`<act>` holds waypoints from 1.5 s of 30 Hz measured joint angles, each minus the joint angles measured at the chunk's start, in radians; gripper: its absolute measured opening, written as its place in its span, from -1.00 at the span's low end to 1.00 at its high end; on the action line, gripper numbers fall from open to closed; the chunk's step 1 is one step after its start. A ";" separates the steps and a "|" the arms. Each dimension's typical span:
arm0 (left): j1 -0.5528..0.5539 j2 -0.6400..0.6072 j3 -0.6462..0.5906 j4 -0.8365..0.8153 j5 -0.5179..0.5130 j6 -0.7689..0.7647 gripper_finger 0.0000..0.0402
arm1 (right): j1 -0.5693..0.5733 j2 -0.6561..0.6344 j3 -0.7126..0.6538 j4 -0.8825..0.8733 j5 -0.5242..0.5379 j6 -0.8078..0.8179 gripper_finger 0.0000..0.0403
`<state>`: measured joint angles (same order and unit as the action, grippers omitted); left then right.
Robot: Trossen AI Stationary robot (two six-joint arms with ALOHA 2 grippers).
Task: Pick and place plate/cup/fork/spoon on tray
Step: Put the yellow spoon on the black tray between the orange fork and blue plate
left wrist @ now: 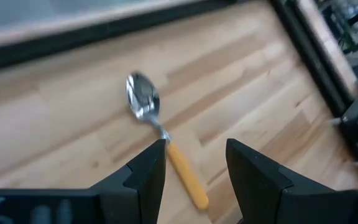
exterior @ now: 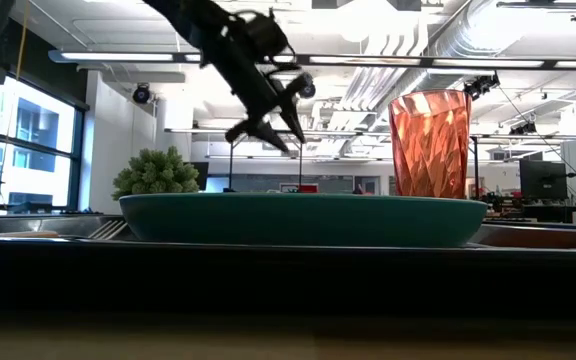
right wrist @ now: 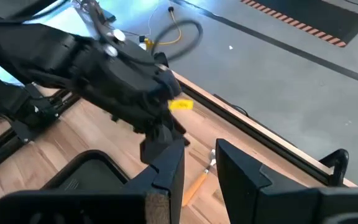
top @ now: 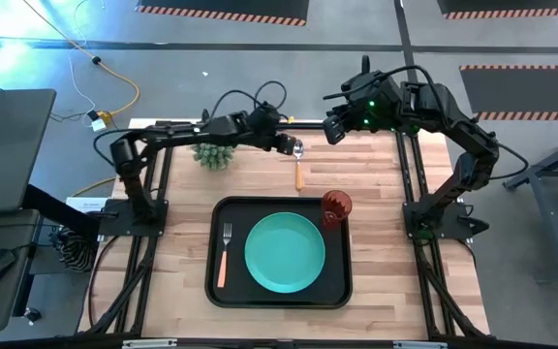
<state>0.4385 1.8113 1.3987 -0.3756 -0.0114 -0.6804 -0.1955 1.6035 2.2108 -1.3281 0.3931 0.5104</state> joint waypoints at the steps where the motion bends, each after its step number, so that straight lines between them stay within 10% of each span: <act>1: 0.000 0.017 0.000 0.004 0.016 -0.010 -0.21 | 0.000 0.000 0.000 0.000 0.000 -0.008 -0.59; 23: 0.001 0.123 0.115 0.041 0.091 -0.030 -0.21 | 0.000 0.000 0.000 -0.019 0.001 -0.040 -0.59; 45: -0.025 0.153 0.219 -0.069 -0.046 0.003 -0.21 | 0.000 0.001 -0.001 -0.048 0.001 -0.044 -0.59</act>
<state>0.4137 1.9646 1.6173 -0.4445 -0.0574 -0.6773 -0.1955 1.6043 2.2101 -1.3766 0.3944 0.4667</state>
